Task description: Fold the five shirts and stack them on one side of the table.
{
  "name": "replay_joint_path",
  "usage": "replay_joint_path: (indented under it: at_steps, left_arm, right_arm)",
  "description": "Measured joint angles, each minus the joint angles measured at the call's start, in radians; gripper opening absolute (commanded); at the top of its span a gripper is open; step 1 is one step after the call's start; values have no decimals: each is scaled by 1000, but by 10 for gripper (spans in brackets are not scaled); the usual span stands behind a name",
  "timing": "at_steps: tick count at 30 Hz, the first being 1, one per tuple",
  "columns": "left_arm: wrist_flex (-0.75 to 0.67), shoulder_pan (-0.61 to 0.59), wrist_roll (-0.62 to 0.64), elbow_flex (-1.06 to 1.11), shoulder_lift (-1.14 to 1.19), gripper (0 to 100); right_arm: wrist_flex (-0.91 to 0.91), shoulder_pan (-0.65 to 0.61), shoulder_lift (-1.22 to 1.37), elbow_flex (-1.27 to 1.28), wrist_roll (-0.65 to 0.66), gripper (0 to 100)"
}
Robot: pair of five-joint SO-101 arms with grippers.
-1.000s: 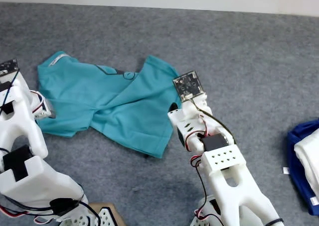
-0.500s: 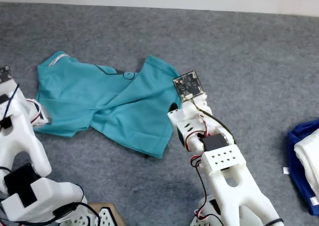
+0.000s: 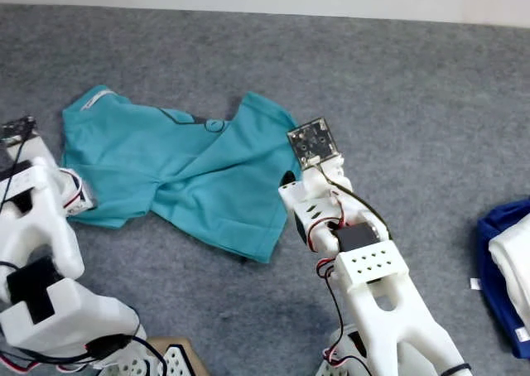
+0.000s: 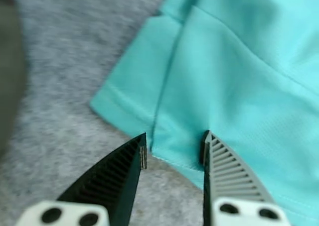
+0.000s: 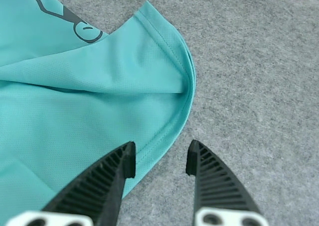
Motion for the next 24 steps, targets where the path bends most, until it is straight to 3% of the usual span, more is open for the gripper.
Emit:
replay_joint_path:
  at_steps: [8,12,20,24]
  left_arm:
    - [-28,23,3,2,9,196]
    - [-28,23,72,5,9,195]
    - [-31,46,103,5,9,11]
    - [-31,77,103,5,9,9]
  right_arm:
    - [0,0,0,0,0,173]
    - [0,0,0,0,0,173]
    - [0,0,0,0,0,173]
    - [0,0,0,0,0,173]
